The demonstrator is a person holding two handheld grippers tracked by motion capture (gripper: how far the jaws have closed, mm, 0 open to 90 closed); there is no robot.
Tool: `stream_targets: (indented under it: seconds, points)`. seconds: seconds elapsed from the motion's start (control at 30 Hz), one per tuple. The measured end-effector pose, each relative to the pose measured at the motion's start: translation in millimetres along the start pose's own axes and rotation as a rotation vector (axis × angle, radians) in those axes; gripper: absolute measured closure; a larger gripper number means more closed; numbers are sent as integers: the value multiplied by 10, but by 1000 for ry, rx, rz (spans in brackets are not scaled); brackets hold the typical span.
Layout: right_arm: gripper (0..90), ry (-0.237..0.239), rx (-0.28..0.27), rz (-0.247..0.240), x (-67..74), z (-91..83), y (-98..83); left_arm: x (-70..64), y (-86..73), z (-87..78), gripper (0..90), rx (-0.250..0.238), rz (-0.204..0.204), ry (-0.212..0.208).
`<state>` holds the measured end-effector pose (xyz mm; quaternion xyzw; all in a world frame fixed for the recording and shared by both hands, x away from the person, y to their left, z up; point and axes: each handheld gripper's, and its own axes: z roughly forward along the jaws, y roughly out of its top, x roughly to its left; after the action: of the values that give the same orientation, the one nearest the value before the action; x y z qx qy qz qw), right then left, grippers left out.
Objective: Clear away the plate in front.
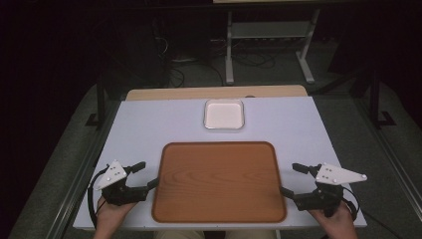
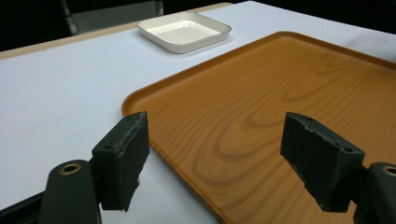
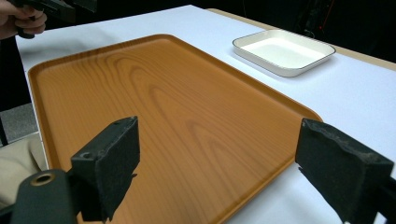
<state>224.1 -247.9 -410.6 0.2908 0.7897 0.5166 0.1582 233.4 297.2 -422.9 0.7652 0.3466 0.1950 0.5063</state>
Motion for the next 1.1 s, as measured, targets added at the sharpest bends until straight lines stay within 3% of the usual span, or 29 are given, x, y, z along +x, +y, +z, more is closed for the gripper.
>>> stream_targets:
  seconds: [1.1]
  points:
    - [132, 6, -5, -8, 7, -15, 6, -18, 3, -7, 234, -2, 17, 12]
